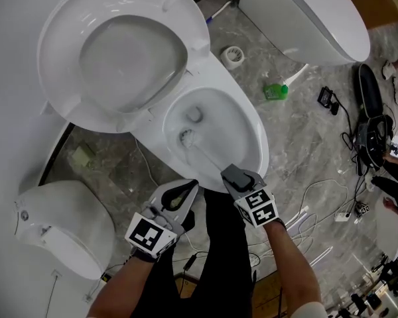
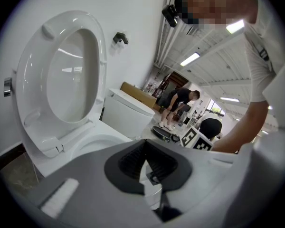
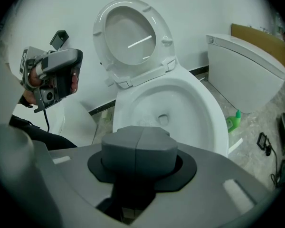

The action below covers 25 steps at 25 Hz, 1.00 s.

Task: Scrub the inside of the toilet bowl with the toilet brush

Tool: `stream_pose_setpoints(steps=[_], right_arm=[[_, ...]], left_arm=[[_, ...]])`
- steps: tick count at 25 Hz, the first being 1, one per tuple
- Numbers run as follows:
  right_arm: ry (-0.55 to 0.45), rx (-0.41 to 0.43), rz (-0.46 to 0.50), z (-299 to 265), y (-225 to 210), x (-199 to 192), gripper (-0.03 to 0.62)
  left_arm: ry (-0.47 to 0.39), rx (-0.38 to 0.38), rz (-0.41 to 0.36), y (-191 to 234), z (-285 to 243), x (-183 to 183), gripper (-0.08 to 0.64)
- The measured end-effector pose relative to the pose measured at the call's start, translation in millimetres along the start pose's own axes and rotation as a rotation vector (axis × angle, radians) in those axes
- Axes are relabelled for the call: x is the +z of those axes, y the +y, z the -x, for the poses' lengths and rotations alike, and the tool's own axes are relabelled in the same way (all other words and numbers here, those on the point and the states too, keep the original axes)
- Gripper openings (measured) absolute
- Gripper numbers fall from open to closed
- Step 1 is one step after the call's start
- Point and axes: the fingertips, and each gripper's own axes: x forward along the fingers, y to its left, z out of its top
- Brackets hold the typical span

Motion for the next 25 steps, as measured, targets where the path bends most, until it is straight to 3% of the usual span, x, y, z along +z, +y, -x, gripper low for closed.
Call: stream_pose_setpoints(steps=[8, 15, 25], right_arm=[[-0.048, 0.004, 0.077, -34.6, -7.6, 33.5, 0.153], [-0.084, -0.060, 0.140, -55.7, -23.1, 58.3, 0.155], [-0.078, -0.120, 0.174, -39.4, -68.0, 69.8, 0.155]], left_arm=[[-0.021, 0.004, 0.002, 9.9, -11.5, -6.8, 0.003], [-0.022, 0.026, -0.007, 28.6, -11.6, -16.4, 0.003], [-0.041, 0.040, -0.003, 36.1, -12.1, -10.5, 0.003]])
